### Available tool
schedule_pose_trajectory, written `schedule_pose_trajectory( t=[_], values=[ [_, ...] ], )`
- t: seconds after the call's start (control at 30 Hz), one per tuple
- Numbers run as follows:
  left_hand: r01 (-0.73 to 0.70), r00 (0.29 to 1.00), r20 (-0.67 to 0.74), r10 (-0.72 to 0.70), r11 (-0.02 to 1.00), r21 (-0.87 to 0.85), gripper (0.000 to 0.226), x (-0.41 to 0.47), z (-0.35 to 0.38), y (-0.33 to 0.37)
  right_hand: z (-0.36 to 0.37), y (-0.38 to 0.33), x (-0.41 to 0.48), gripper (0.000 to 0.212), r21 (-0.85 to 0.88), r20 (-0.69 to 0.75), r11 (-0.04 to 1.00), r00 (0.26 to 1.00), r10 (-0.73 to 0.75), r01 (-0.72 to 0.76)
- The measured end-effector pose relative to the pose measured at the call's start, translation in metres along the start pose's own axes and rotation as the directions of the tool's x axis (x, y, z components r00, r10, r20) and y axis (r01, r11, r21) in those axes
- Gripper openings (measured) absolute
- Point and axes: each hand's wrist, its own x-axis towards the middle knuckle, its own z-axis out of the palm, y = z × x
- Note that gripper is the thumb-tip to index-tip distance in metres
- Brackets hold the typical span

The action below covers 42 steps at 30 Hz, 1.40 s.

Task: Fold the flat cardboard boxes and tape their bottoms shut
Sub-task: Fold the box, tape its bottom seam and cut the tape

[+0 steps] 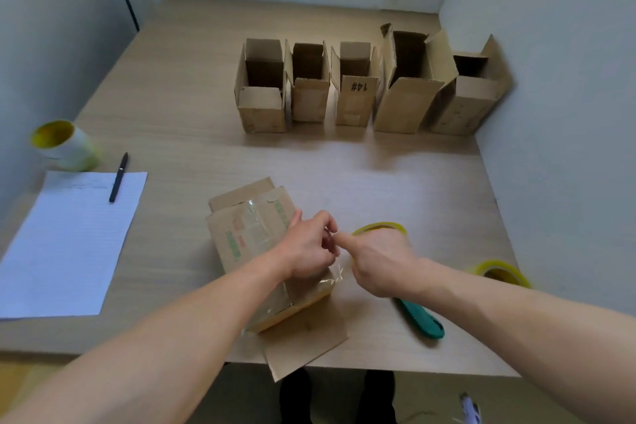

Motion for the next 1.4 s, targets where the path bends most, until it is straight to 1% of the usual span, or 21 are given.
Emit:
schedule_pose_trajectory(
  t=[0.07, 0.13, 0.23, 0.3, 0.37, 0.4, 0.43, 0.5, 0.57, 0.63, 0.77, 0.83, 0.9, 0.97, 1.1, 1.2, 1.27, 1.33, 1.4],
  values=[
    [-0.013, 1.000, 0.005, 0.013, 0.999, 0.038, 0.036, -0.003, -0.001, 0.000, 0.002, 0.000, 0.004, 0.039, -0.015, 0.069, 1.000, 0.997, 0.022, -0.021],
    [-0.062, 0.998, 0.039, 0.056, 0.987, 0.145, 0.042, -0.006, -0.003, -0.002, 0.005, 0.001, 0.007, 0.034, -0.036, 0.111, 0.997, 0.991, 0.068, -0.064],
    [-0.167, 0.982, 0.140, 0.124, 0.918, 0.360, 0.069, -0.011, -0.003, -0.006, 0.008, 0.001, 0.011, 0.027, 0.013, 0.175, 0.990, 0.975, 0.140, -0.144],
    [-0.213, 0.974, 0.168, 0.153, 0.874, 0.437, 0.080, -0.011, -0.002, -0.009, 0.007, 0.001, 0.014, 0.023, 0.041, 0.190, 0.987, 0.971, 0.143, -0.153],
    [-0.240, 0.970, 0.162, 0.183, 0.839, 0.488, 0.077, -0.011, 0.001, -0.010, 0.004, 0.001, 0.016, 0.023, 0.051, 0.200, 0.987, 0.969, 0.142, -0.156],
    [-0.249, 0.968, 0.161, 0.193, 0.826, 0.505, 0.075, -0.010, 0.002, -0.010, 0.002, 0.000, 0.015, 0.023, 0.024, 0.204, 0.989, 0.970, 0.136, -0.144],
    [-0.254, 0.967, 0.162, 0.198, 0.816, 0.519, 0.072, -0.010, 0.003, -0.009, 0.001, -0.002, 0.014, 0.022, -0.028, 0.196, 0.993, 0.974, 0.115, -0.111],
    [-0.254, 0.967, 0.166, 0.194, 0.805, 0.536, 0.067, -0.010, 0.006, -0.008, -0.001, -0.010, 0.011, 0.020, -0.166, 0.168, 0.986, 0.986, 0.025, 0.003],
    [-0.243, 0.970, 0.156, 0.188, 0.802, 0.546, 0.063, -0.010, 0.008, -0.007, -0.003, -0.016, 0.008, 0.020, -0.238, 0.160, 0.968, 0.986, -0.038, 0.076],
    [-0.241, 0.970, 0.162, 0.181, 0.800, 0.550, 0.062, -0.010, 0.007, -0.007, -0.004, -0.019, 0.009, 0.020, -0.250, 0.173, 0.965, 0.984, -0.031, 0.074],
    [-0.239, 0.970, 0.166, 0.177, 0.810, 0.535, 0.058, -0.010, 0.005, -0.006, -0.007, -0.019, 0.011, 0.019, -0.193, 0.216, 0.980, 0.971, 0.097, -0.055],
    [-0.239, 0.970, 0.178, 0.166, 0.800, 0.551, 0.056, -0.011, 0.004, -0.007, -0.007, -0.011, 0.010, 0.022, -0.260, 0.228, 0.965, 0.970, 0.079, -0.017],
    [-0.256, 0.965, 0.209, 0.161, 0.756, 0.602, 0.050, -0.012, 0.005, -0.007, -0.011, 0.007, 0.005, 0.026, -0.342, 0.246, 0.940, 0.966, 0.078, 0.012],
    [-0.277, 0.959, 0.226, 0.170, 0.722, 0.634, 0.041, -0.012, 0.002, -0.009, -0.015, 0.027, -0.001, 0.024, -0.358, 0.217, 0.934, 0.973, 0.082, 0.002],
    [-0.240, 0.968, 0.210, 0.137, 0.743, 0.625, 0.033, -0.011, 0.007, -0.004, -0.016, 0.042, -0.012, 0.005, -0.287, 0.191, 0.958, 0.980, 0.063, -0.006],
    [-0.127, 0.991, 0.119, 0.064, 0.736, 0.665, 0.035, -0.013, 0.015, 0.002, -0.014, 0.041, -0.012, 0.004, -0.214, 0.092, 0.976, 0.994, 0.055, -0.035],
    [-0.077, 0.997, 0.076, 0.034, 0.722, 0.688, 0.036, -0.012, 0.021, 0.007, -0.013, 0.042, -0.011, 0.006, -0.144, 0.042, 0.986, 0.995, 0.090, -0.083],
    [-0.034, 0.999, 0.048, 0.002, 0.740, 0.672, 0.030, -0.012, 0.026, 0.011, -0.012, 0.044, -0.011, 0.005, -0.083, 0.010, 0.990, 0.993, 0.119, -0.118],
    [0.022, 0.998, 0.033, -0.057, 0.758, 0.652, 0.031, -0.011, 0.026, 0.018, -0.013, 0.047, -0.011, 0.004, -0.042, -0.005, 0.988, 0.989, 0.150, -0.150]
  ],
)
